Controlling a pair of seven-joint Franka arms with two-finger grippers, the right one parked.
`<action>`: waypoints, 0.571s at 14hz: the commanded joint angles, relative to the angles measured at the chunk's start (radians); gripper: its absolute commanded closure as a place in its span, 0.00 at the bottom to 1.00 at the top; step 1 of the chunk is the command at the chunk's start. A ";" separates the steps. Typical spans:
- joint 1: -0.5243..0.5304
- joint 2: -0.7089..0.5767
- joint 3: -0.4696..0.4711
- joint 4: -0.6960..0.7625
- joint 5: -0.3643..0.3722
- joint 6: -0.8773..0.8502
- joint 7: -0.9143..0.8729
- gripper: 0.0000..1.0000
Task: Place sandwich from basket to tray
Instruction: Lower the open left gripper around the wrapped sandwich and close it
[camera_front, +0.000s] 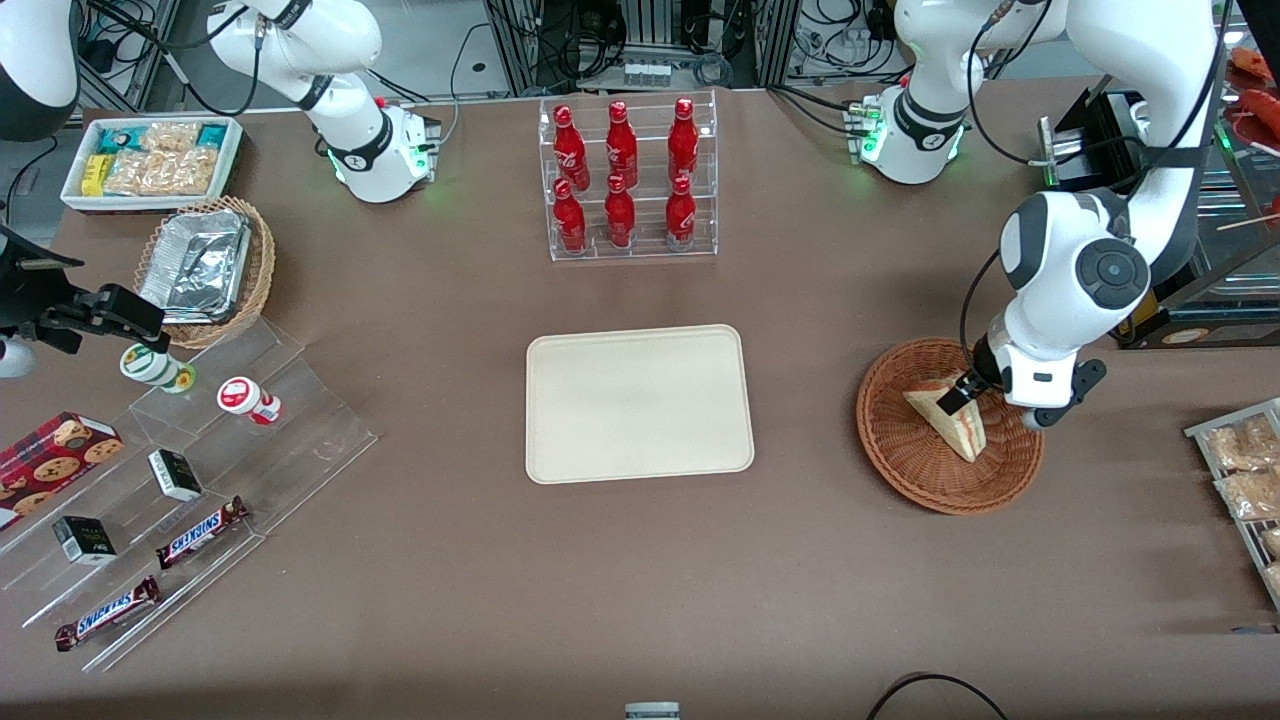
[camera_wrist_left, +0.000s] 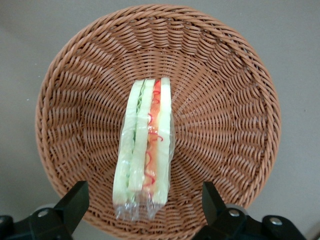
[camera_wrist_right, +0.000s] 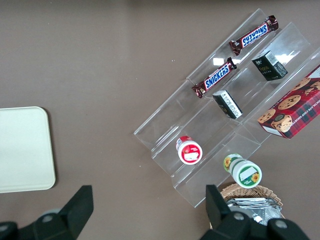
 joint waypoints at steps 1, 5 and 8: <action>0.005 0.040 0.000 -0.007 0.001 0.052 -0.019 0.00; 0.006 0.083 0.003 -0.008 -0.002 0.084 -0.020 0.00; 0.006 0.096 0.003 -0.012 -0.002 0.086 -0.022 0.01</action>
